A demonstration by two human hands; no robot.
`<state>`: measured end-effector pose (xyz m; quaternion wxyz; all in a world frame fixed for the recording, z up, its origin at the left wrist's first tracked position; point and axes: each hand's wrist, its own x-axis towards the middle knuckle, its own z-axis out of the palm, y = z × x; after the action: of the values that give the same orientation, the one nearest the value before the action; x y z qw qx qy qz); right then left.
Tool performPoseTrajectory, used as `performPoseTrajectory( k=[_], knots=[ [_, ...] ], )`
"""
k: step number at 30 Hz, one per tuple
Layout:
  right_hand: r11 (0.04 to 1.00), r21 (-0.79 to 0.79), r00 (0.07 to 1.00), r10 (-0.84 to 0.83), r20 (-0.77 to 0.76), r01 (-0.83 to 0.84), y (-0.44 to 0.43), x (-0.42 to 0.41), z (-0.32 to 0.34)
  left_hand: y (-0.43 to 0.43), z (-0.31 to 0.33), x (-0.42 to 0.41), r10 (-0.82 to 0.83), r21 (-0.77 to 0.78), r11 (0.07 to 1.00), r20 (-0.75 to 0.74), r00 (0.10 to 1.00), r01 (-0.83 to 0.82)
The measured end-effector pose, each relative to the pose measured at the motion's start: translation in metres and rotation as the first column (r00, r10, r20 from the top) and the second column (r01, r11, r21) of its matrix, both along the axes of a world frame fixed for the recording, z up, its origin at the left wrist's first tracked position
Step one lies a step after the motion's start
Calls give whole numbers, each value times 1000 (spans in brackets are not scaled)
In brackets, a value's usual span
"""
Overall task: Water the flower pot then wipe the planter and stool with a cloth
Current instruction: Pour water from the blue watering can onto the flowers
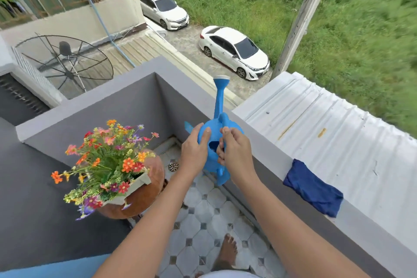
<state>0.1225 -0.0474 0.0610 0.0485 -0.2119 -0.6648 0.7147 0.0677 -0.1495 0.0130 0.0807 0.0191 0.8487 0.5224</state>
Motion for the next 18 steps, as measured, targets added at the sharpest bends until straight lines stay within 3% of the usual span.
performPoseTrajectory(
  k=[8, 18],
  knots=[
    [963, -86, 967, -250, 58, 254, 74, -36, -24, 89, -18, -48, -269, -37, 961, 78, 960, 273],
    [900, -79, 900, -418, 122, 429, 113, -67, -56, 151, -58, -87, -409, -24, 909, 144, 901, 416]
  ],
)
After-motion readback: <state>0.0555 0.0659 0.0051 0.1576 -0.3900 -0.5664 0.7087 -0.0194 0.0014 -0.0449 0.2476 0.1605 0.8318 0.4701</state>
